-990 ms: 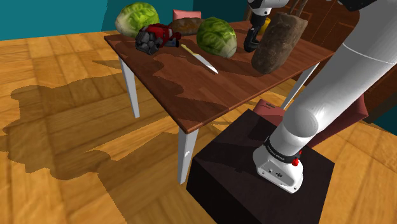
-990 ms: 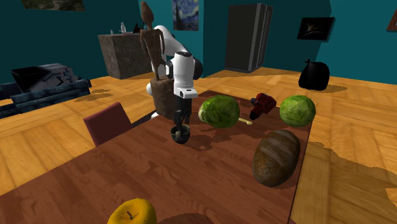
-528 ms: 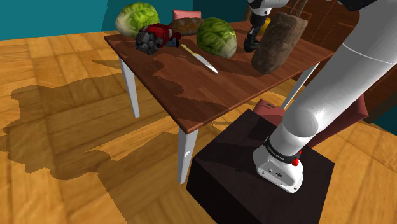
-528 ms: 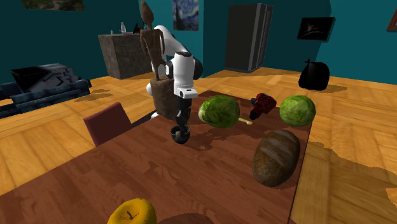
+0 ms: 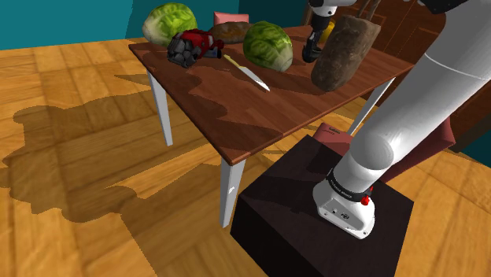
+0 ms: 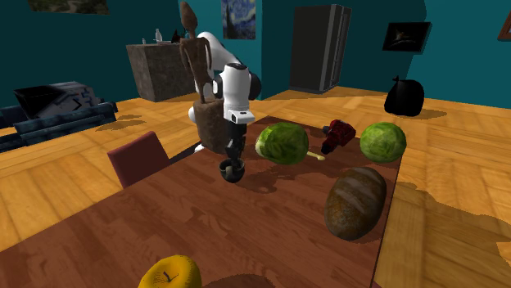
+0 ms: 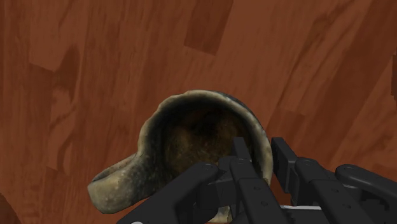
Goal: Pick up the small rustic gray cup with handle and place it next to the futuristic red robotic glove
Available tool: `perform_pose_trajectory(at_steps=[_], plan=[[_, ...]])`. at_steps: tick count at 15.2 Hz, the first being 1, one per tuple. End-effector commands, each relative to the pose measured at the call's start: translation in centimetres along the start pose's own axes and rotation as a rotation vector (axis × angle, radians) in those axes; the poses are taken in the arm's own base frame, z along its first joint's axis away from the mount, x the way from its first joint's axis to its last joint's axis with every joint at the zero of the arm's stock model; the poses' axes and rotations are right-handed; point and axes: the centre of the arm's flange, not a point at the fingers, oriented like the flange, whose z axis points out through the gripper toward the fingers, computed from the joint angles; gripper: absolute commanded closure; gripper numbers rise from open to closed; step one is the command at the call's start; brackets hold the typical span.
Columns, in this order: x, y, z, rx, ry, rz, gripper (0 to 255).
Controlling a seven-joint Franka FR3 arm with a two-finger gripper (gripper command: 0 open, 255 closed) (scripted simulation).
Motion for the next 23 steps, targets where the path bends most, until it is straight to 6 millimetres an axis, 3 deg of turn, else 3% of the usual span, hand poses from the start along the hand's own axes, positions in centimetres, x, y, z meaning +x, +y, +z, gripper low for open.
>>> perform_pose_trajectory(at_steps=[1,23], plan=[[0.0,0.2,-1.1,0.000,0.000,0.000,255],[0.0,1.9,-12.6,0.000,0.000,0.000,255]])
